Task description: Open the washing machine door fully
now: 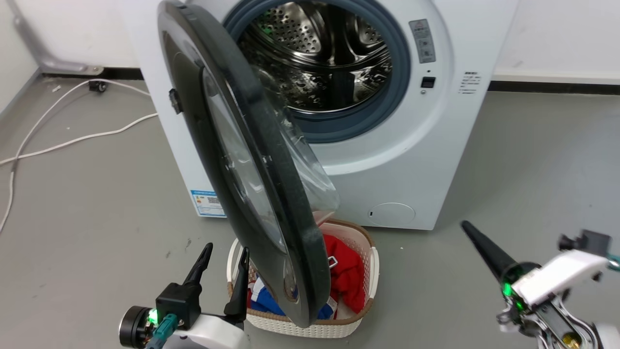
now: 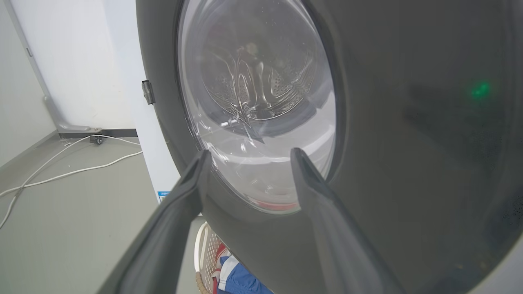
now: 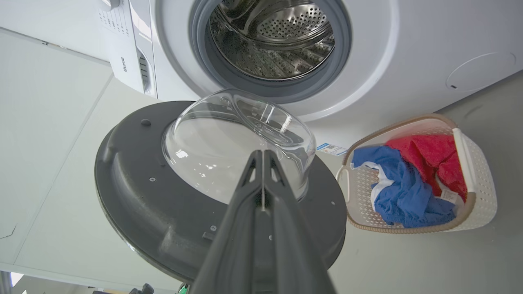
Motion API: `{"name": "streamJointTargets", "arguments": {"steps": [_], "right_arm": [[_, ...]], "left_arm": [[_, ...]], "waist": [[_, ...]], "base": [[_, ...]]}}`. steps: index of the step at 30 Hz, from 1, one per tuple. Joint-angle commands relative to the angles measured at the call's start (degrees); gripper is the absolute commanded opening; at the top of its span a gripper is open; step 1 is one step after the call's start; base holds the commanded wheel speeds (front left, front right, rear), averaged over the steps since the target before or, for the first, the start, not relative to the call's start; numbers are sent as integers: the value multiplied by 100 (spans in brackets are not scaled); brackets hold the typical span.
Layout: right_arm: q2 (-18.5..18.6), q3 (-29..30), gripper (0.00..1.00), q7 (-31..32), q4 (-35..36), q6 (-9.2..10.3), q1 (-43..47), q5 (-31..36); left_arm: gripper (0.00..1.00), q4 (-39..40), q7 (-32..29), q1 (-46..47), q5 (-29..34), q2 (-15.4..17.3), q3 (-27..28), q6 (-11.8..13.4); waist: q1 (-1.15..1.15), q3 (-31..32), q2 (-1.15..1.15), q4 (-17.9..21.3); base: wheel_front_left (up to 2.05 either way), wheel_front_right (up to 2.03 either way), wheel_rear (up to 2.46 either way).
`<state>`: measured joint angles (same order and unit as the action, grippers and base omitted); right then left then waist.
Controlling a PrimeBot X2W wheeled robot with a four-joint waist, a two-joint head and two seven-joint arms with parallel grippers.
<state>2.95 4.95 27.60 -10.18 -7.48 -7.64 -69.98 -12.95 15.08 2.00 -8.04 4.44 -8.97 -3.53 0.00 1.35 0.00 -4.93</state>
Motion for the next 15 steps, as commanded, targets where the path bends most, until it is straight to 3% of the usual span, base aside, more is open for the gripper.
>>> {"name": "streamJointTargets", "arguments": {"steps": [1, 2, 3, 9, 15], "right_arm": [[-1, 24, 13, -90, 69, -3, 108, 47], [-5, 42, 45, -247, 161, -3, 225, 123], [-7, 74, 100, -412, 255, -3, 340, 219], [-4, 20, 100, -1290, 676, -3, 864, 1050], [182, 2, 100, -2329, 1042, -3, 1106, 2893]], "left_arm": [[100, 23, 12, -74, -21, 7, 24, 8], [100, 28, 12, -85, -28, 14, 48, 23], [100, 29, 12, -93, -42, 16, 61, 28], [100, 44, 12, -148, -77, 43, 131, 47], [100, 32, 12, -180, -123, 60, 184, 79]], "waist": [[0, 26, 0, 71], [0, 32, 0, 107], [0, 35, 0, 131], [0, 32, 0, 304], [0, 42, 0, 415]], "base": [[0, 0, 0], [0, 0, 0], [0, 0, 0], [0, 0, 0], [0, 0, 0]]}}
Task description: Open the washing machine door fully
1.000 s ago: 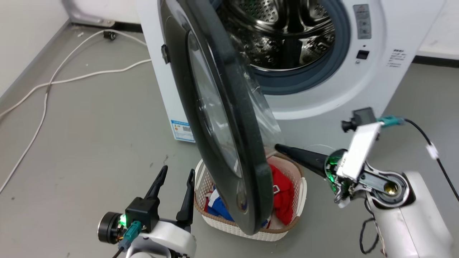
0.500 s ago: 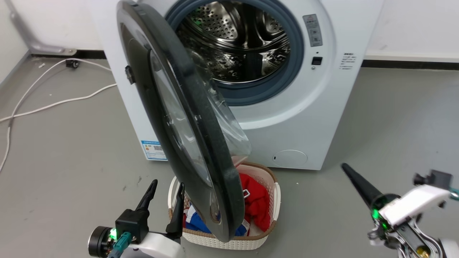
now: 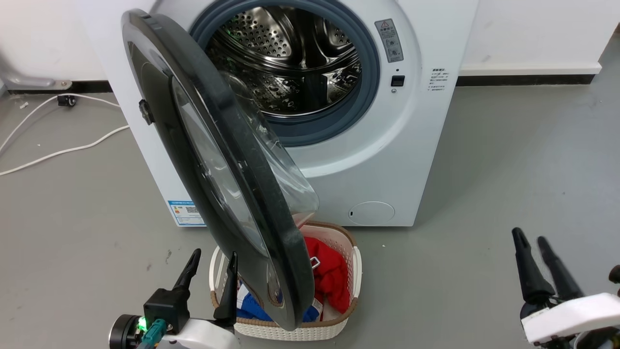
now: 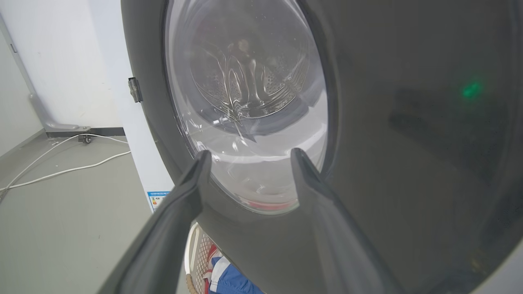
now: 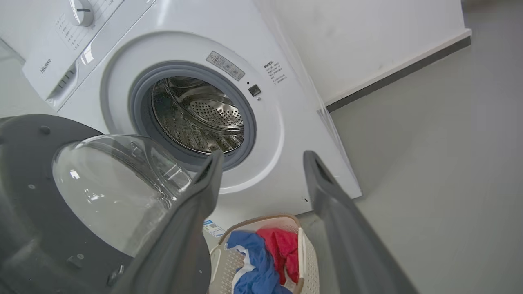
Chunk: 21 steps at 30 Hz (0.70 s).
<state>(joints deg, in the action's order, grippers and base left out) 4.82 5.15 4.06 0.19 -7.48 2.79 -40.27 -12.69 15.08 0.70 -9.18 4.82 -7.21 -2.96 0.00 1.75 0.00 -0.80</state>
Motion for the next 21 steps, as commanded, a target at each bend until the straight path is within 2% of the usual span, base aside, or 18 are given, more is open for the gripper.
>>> {"name": "streamJointTargets", "arguments": {"steps": [1, 7, 11, 15, 21], "right_arm": [[60, 4, 100, -135, 91, -3, 76, 306], [139, 179, 100, -610, 544, -2, 266, 2219], [92, 121, 100, -600, 825, -2, 480, 3028], [20, -29, 100, -589, 992, -2, 731, 3446], [-96, -200, 100, -649, 852, -2, 833, 3489]], "left_arm": [[100, 1, 12, -58, -5, 26, 22, 27], [100, -14, 12, -90, -43, 56, 69, 49], [100, -23, 12, -117, -40, 91, 94, 85], [100, -31, 12, -144, -44, 151, 125, 100], [100, -36, 12, -169, -57, 217, 122, 131]], "waist": [[0, 9, 0, 15], [0, 34, 0, 74], [0, 48, 0, 95], [0, 66, 0, 108], [0, 81, 0, 95]], "base": [[0, 0, 0], [0, 0, 0], [0, 0, 0], [0, 0, 0], [0, 0, 0]]}}
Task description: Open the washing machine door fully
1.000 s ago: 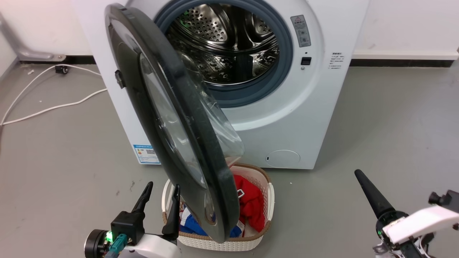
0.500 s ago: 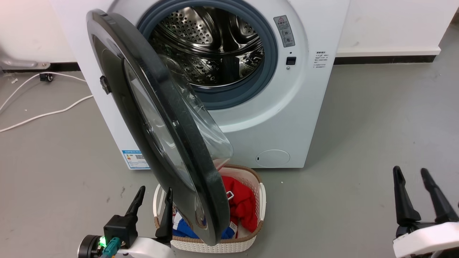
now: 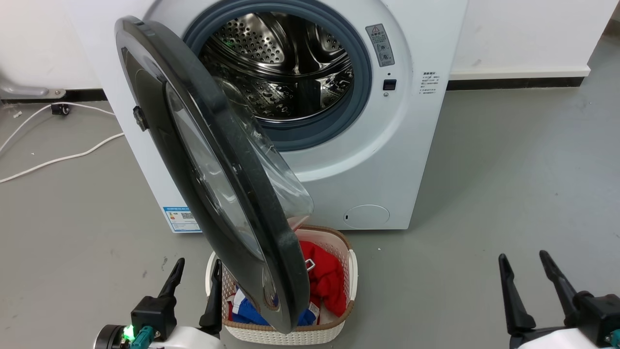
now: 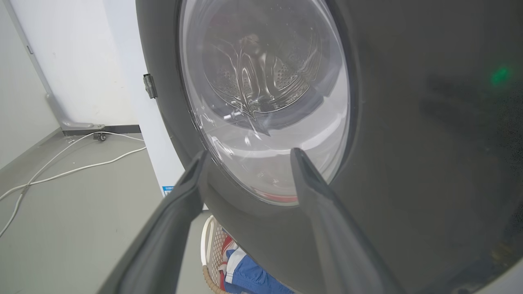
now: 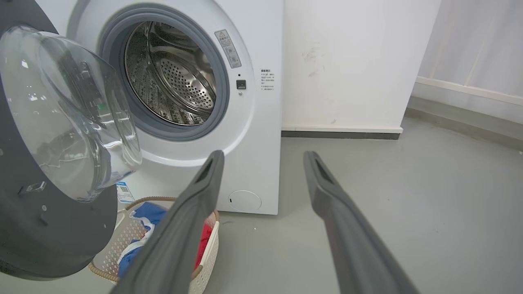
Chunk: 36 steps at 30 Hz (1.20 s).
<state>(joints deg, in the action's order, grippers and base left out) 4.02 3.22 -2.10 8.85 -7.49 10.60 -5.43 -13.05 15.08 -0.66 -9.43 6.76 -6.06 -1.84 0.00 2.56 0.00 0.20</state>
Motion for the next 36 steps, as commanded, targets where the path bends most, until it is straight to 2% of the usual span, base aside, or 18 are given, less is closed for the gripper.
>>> {"name": "streamJointTargets", "arguments": {"steps": [1, 14, 15, 16, 17, 28, 36], "right_arm": [[-28, -38, 100, -28, -48, -1, 50, -2], [-97, -218, 100, -72, -174, -1, -60, -115], [-99, -221, 100, -71, -173, -1, -57, -104], [-101, -227, 100, -70, -170, -1, -56, -109], [-103, -234, 100, -72, -169, -1, -59, -114], [-115, -234, 100, -70, -208, -1, -102, -130], [-117, -209, 100, -78, -251, -1, -107, -157]], "left_arm": [[100, 1, 7, -30, -36, 28, 1, 23], [100, 80, -25, -44, -92, 74, -40, 109], [49, 75, -43, -50, -107, 71, -44, 110], [29, 71, -59, -50, -126, 69, -51, 109], [0, 75, -57, -43, -132, 70, -58, 110], [0, 219, -108, 57, -175, 109, -77, 154], [0, 1363, -242, 444, -111, 196, -37, 266]], "waist": [[0, -1, 0, -13], [0, -23, 0, -19], [0, -22, 0, -18], [0, -23, 0, -18], [0, -26, 0, -17], [0, -45, 0, -29], [0, -29, 0, -79]], "base": [[0, 0, 0], [0, 0, 0], [0, 0, 0], [0, 0, 0], [0, 0, 0], [0, 0, 0], [0, 0, 0]]}}
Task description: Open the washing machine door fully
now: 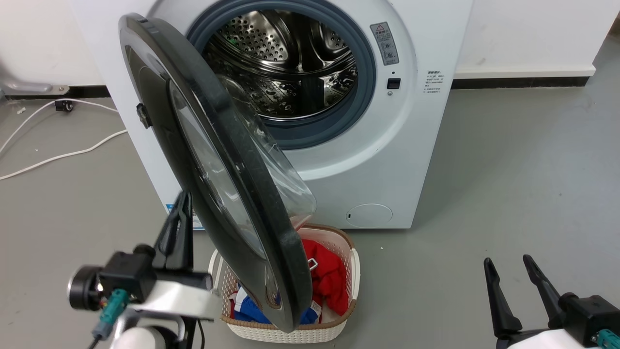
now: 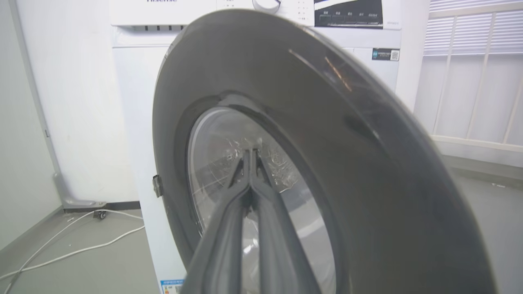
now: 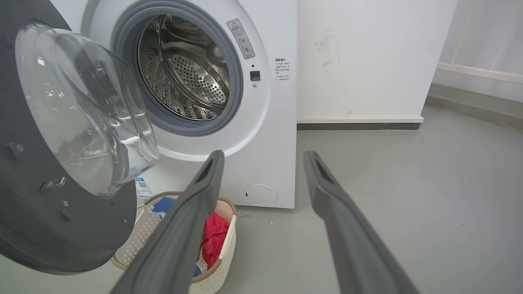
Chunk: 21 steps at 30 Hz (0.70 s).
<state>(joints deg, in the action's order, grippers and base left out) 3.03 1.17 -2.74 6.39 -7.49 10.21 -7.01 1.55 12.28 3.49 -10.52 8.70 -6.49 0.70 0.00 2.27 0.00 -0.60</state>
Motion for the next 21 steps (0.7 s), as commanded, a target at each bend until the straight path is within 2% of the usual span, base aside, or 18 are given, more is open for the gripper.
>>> {"name": "streamJointTargets", "arguments": {"steps": [1, 8, 12, 21], "right_arm": [[-19, -1, 100, -14, -11, -1, -73, -5], [-19, 36, 100, -40, -65, -1, -103, -40], [-20, 46, 100, -58, -106, -1, -115, -40], [-20, 54, 100, -82, -170, -1, -48, -78]], "left_arm": [[0, 104, -28, 96, 16, 33, -2, 21], [0, 1485, -425, 735, 198, 147, -59, 78], [0, 2049, -595, 1131, 249, 107, -187, 46], [0, 2705, -1048, 1516, 158, -161, -1036, -217]], "waist": [[0, 0, 0, -5], [0, -2, 0, -50], [0, 4, 0, -70], [0, 52, 0, -101]], "base": [[0, 0, 0], [0, 0, 0], [0, 0, 0], [0, 0, 0]]}}
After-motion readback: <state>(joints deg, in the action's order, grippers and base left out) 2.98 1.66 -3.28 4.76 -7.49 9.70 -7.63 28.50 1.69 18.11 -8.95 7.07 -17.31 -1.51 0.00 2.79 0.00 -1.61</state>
